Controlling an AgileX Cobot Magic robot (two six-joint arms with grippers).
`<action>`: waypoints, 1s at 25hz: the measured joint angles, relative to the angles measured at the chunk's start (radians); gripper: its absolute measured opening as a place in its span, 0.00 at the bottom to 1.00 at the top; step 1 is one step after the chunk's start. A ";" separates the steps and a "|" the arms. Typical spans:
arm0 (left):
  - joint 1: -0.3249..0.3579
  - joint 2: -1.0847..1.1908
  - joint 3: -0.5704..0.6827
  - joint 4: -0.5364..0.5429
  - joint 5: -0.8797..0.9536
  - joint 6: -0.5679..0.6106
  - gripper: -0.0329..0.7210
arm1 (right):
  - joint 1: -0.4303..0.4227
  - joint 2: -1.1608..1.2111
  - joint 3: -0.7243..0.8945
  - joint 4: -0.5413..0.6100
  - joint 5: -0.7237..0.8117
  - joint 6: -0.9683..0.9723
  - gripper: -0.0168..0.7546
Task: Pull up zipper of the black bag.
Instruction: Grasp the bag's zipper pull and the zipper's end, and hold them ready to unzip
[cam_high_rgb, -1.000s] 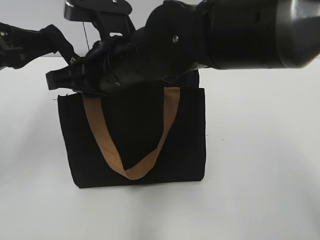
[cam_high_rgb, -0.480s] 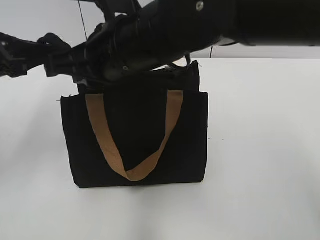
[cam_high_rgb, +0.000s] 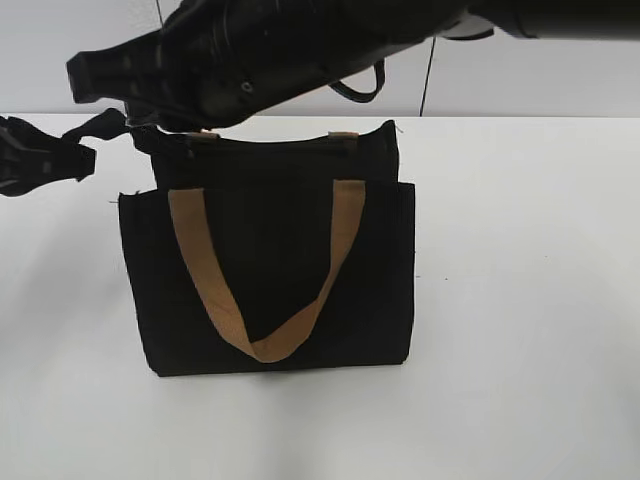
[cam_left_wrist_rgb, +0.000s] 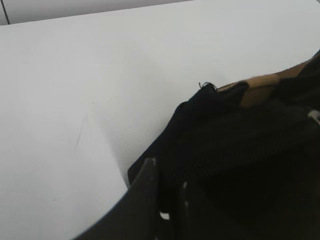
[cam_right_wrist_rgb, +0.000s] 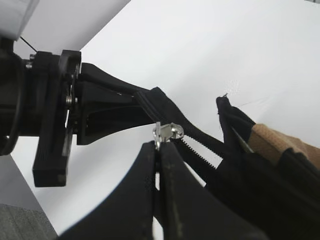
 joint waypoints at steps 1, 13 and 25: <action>0.000 -0.006 0.000 0.003 0.008 -0.006 0.07 | 0.000 0.000 -0.002 -0.008 0.004 0.000 0.00; 0.000 -0.016 0.031 0.008 0.084 -0.018 0.07 | -0.083 0.039 -0.005 -0.065 0.160 0.001 0.00; -0.002 -0.016 0.032 0.008 0.104 -0.018 0.07 | -0.175 -0.041 -0.007 -0.211 0.438 0.001 0.00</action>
